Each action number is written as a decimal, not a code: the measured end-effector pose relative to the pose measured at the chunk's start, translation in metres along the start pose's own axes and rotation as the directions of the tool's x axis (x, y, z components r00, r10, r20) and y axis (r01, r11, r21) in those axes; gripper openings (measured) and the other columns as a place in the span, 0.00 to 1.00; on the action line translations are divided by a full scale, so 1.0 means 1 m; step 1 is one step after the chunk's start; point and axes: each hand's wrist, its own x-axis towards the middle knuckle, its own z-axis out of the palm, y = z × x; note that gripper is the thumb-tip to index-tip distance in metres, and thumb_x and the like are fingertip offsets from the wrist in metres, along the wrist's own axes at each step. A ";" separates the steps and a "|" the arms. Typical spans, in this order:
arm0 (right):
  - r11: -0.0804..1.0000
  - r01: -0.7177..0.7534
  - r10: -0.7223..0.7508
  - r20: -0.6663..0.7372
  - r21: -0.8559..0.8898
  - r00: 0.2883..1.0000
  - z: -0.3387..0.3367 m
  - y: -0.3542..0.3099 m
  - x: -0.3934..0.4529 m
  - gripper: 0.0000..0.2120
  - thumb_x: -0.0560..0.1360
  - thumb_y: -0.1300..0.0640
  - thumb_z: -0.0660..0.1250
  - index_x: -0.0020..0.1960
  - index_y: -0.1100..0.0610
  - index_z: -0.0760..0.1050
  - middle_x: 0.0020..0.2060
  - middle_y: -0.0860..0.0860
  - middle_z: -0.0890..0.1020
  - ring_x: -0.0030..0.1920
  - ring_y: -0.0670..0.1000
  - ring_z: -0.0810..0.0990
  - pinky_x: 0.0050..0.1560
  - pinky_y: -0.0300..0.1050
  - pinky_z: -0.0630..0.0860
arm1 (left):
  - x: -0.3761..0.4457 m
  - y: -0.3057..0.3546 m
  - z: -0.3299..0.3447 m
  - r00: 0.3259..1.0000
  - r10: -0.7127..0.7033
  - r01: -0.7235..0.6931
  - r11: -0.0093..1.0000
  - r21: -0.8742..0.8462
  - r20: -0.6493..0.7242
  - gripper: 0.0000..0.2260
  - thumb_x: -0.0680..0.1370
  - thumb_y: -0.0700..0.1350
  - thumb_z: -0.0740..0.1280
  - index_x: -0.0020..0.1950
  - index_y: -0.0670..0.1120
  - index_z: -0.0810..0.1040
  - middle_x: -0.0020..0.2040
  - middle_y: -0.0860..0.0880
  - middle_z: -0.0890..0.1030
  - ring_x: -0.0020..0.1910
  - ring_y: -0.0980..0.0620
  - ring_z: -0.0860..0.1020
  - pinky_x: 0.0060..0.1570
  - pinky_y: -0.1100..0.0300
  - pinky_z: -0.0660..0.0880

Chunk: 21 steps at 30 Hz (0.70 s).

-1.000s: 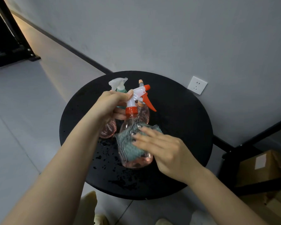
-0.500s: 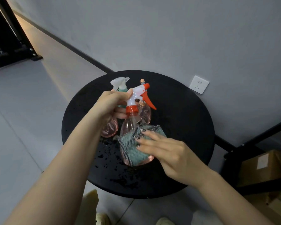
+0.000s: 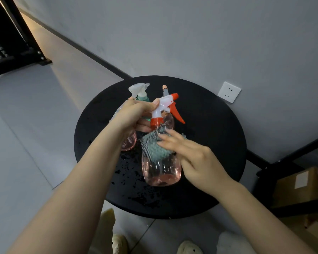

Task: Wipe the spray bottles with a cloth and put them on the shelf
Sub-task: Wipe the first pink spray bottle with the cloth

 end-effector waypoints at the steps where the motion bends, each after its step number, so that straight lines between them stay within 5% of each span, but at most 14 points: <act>1: 0.995 -0.079 0.080 -0.015 0.060 0.997 0.000 0.000 0.003 0.29 0.69 0.78 0.56 0.64 0.58 0.75 0.65 0.46 0.73 0.70 0.43 0.65 0.67 0.31 0.63 | 0.000 -0.001 0.002 1.000 -0.008 0.008 1.000 0.009 0.005 0.11 0.75 0.50 0.68 0.43 0.42 0.79 0.44 0.38 0.83 0.37 0.42 0.78 0.42 0.50 0.78; 4: 0.981 -0.161 0.164 -0.023 0.105 0.986 0.001 0.000 0.008 0.28 0.71 0.78 0.57 0.64 0.56 0.74 0.64 0.43 0.72 0.70 0.39 0.62 0.66 0.29 0.62 | -0.001 -0.001 0.004 1.000 -0.019 0.019 1.000 0.018 -0.001 0.10 0.75 0.50 0.68 0.39 0.44 0.79 0.45 0.40 0.83 0.39 0.43 0.78 0.46 0.50 0.76; 9: 0.995 0.098 -0.097 0.047 -0.009 0.994 -0.004 0.005 -0.009 0.23 0.72 0.74 0.57 0.63 0.60 0.74 0.65 0.49 0.73 0.71 0.49 0.66 0.69 0.42 0.66 | 0.001 0.000 -0.004 0.999 -0.035 0.034 0.999 -0.039 -0.008 0.12 0.75 0.49 0.68 0.47 0.39 0.78 0.42 0.39 0.81 0.33 0.47 0.76 0.29 0.60 0.75; 13: 0.972 0.230 -0.222 0.144 -0.044 0.964 -0.006 0.006 -0.025 0.21 0.72 0.75 0.60 0.62 0.62 0.76 0.63 0.52 0.75 0.70 0.52 0.68 0.68 0.48 0.68 | 0.002 0.000 -0.015 0.998 -0.049 0.045 0.996 -0.074 -0.043 0.17 0.76 0.49 0.67 0.56 0.37 0.76 0.39 0.44 0.84 0.32 0.49 0.78 0.26 0.61 0.76; 21: 0.977 0.210 -0.205 0.102 -0.041 0.973 0.000 0.005 -0.016 0.20 0.73 0.73 0.57 0.61 0.61 0.76 0.63 0.51 0.76 0.70 0.51 0.68 0.67 0.45 0.70 | 0.001 -0.002 -0.015 0.998 -0.057 0.056 0.996 -0.071 -0.007 0.15 0.76 0.49 0.67 0.55 0.39 0.75 0.39 0.45 0.84 0.28 0.52 0.78 0.23 0.64 0.75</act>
